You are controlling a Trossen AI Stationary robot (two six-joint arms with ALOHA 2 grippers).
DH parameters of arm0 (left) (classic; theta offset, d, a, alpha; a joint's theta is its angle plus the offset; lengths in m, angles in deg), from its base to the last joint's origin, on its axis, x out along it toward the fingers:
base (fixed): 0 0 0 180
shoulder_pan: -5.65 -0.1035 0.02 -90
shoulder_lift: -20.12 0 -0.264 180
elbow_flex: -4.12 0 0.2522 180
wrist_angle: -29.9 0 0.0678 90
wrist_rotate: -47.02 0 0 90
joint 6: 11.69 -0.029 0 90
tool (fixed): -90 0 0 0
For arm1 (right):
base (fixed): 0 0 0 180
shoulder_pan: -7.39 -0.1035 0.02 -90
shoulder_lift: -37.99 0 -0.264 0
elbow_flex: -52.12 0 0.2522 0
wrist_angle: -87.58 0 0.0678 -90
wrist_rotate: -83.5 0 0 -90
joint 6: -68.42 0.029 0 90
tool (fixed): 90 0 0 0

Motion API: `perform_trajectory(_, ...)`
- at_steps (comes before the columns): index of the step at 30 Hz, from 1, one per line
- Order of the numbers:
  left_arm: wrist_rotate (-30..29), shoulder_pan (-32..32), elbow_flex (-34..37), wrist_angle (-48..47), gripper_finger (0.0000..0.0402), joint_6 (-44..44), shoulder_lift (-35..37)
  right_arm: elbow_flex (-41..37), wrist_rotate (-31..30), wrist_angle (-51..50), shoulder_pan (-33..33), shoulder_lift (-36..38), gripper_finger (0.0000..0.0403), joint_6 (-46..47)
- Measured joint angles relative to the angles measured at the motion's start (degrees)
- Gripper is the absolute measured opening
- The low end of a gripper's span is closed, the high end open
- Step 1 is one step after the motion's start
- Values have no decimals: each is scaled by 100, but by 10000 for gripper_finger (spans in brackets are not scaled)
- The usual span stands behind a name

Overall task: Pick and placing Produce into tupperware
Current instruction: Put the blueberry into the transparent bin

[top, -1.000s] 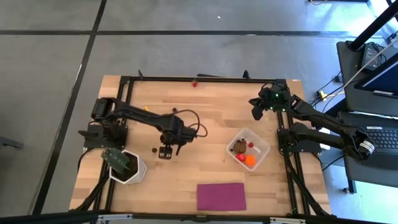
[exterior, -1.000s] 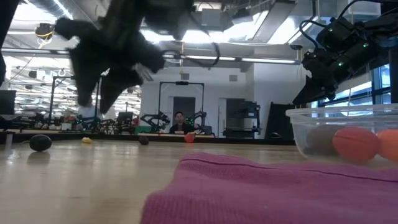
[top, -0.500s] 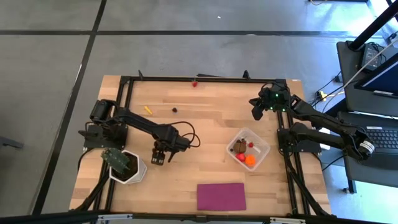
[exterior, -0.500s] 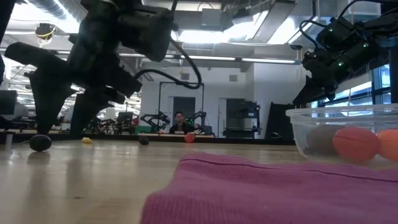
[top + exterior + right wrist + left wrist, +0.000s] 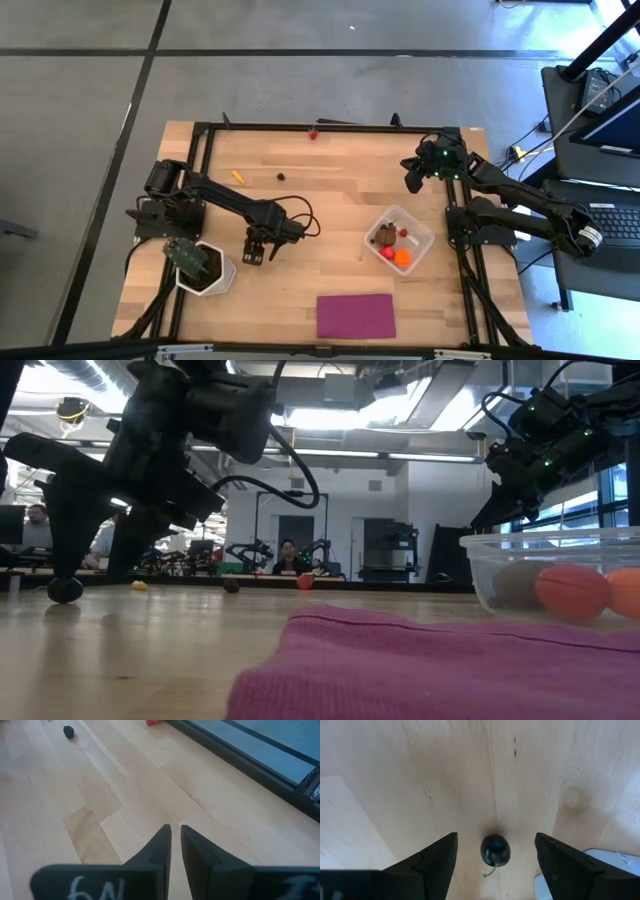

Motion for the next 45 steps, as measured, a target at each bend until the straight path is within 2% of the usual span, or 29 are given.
perform_trajectory(9, 0, 0, 11, 4, 259, -2, 0, 0, 0, 0, -1, 0, 46, -2)
perform_trajectory(19, 160, 9, 549, 114, 259, 150, 0, 0, -2, -4, -1, 0, 46, -125)
perform_trajectory(36, 146, 9, 734, 512, 258, 156, 28, 0, 0, -4, 1, 0, 46, -129)
perform_trajectory(40, 131, 9, 738, 527, 245, 164, 26, 0, 0, -4, -1, 0, 46, -124)
perform_trajectory(45, 90, 9, 745, 527, 206, 164, 20, 0, 0, -4, 0, 0, 46, -118)
